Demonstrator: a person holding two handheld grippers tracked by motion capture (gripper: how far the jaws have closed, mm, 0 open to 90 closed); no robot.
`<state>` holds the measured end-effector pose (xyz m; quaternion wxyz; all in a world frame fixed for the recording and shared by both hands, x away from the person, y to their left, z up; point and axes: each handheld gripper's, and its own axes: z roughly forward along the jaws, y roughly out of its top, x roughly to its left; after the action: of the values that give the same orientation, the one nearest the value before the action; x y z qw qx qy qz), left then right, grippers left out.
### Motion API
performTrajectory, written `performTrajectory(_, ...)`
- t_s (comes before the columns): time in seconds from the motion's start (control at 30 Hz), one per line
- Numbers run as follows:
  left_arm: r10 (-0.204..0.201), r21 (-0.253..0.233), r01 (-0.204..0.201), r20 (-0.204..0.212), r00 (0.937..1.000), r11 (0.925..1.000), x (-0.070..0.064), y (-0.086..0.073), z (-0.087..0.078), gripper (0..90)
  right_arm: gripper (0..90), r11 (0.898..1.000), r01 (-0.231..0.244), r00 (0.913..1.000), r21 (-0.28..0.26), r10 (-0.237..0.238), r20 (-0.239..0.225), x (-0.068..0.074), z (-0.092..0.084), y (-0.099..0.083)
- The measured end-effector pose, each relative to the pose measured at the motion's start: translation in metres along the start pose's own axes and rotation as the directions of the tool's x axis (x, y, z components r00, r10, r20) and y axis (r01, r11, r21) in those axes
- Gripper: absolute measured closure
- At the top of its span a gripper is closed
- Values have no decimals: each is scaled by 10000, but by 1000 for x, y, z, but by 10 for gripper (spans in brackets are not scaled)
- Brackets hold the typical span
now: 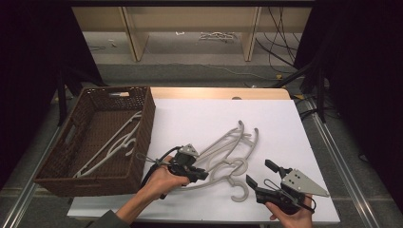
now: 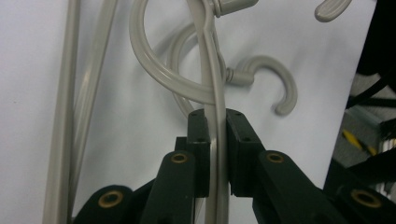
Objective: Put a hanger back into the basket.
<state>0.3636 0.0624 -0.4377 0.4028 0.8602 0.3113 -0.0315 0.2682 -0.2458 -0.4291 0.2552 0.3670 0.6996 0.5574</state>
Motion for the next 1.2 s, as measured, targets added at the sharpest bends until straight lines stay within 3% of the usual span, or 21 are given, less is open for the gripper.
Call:
performTrajectory(0.27, -764, -858, 788, 308, 9966, 9932, 11, 4, -19, 814, 191, 10000, 9, 10000, 7, -9, -4, 0, 0, 0)
performTrajectory(0.57, -1269, -1862, 1359, 599, 9901, 9731, 19, 8, -46, 814, 190, 10000, -30, 10000, 24, 30, 3, 0, 0, 0)
performTrajectory(0.83, -1181, -2574, 1334, 742, 9902, 9571, 17, 17, -72, 814, 190, 10000, 55, 10000, 29, -55, 40, -1, 0, 0)
performTrajectory(0.93, -1174, -2893, 1375, 858, 9894, 9473, 17, 18, -85, 814, 190, 10000, 33, 10000, 81, -34, 32, -1, 0, 0)
performTrajectory(1.2, -1070, -3540, 1167, 470, 9932, 9279, 19, 25, -128, 814, 190, 10000, -25, 10000, 31, 25, -29, -1, 1, -1)
